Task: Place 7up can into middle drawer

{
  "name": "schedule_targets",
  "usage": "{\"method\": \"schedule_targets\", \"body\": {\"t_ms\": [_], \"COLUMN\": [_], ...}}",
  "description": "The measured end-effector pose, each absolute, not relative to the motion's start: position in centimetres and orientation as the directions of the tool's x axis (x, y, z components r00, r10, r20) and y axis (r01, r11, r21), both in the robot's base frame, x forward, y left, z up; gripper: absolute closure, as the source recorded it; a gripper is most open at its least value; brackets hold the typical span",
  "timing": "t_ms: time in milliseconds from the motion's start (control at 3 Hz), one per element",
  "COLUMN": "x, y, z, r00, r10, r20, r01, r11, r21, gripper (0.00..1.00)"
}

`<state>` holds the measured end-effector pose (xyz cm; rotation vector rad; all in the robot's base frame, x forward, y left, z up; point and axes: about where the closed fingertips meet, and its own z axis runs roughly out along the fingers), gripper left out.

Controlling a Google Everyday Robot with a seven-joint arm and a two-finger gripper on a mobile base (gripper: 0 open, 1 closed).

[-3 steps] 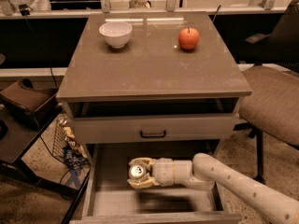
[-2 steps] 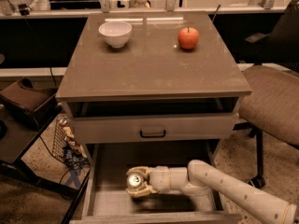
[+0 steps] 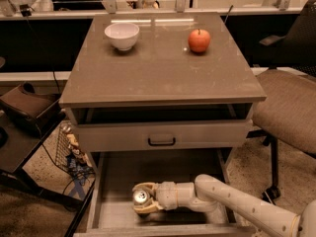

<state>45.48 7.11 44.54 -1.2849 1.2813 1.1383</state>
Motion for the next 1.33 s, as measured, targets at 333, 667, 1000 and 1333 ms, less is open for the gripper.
{"method": "schedule_targets", "body": {"t_ms": [333,667,1000,1333], "x": [45.41,45.30,45.21,45.21], "y": [7.25,7.48,7.67,7.67], "z": [44.54,44.58,44.61,44.61], "r00": [0.013,0.013,0.012,0.012], "r10": [-0.104,-0.102,-0.100,-0.100], "r20": [-0.994,-0.995,-0.995,-0.995], "r01": [-1.000,-1.000,-1.000,-1.000], "r11": [0.008,0.004,0.000,0.000], "r21": [-0.014,-0.013,-0.012,-0.012], "gripper": [0.51,0.20,0.00,0.00]}}
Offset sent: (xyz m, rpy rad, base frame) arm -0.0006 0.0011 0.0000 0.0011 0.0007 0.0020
